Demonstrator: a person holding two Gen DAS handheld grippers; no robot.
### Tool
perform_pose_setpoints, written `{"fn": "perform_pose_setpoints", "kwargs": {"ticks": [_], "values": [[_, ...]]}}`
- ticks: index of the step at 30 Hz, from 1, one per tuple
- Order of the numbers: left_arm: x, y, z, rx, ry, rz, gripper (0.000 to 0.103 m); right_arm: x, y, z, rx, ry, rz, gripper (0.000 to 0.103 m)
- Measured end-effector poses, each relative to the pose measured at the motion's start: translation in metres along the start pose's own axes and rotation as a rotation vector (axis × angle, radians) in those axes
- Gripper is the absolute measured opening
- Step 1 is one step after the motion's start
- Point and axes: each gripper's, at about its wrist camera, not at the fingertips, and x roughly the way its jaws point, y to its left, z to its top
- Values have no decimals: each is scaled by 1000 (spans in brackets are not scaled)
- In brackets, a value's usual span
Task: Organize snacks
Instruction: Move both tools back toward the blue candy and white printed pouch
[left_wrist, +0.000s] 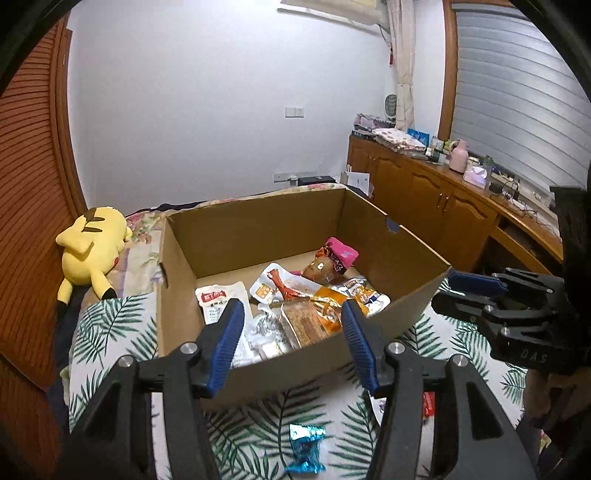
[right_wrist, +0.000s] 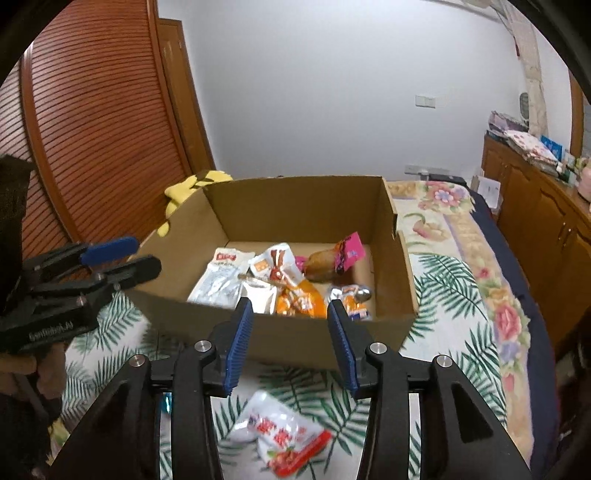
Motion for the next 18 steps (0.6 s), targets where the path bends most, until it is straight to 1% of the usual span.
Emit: {"fn": "perform_pose_setpoints", "kwargs": {"ticks": [3,9,12,18], "values": [[-10,1,-11,-12,0,-8,56,-7,3,-12,-16,10,1,49],[-21,-1,-30,7,12,-2,56,-6,11,-38,-35,50,18,53],[-30,-1,-37,3,-6,-2,56,2,13,-46,-35,73,30,55],[-47,-1,-47,15,-27,5,57,27,21,-58,-71,137,49,55]]}}
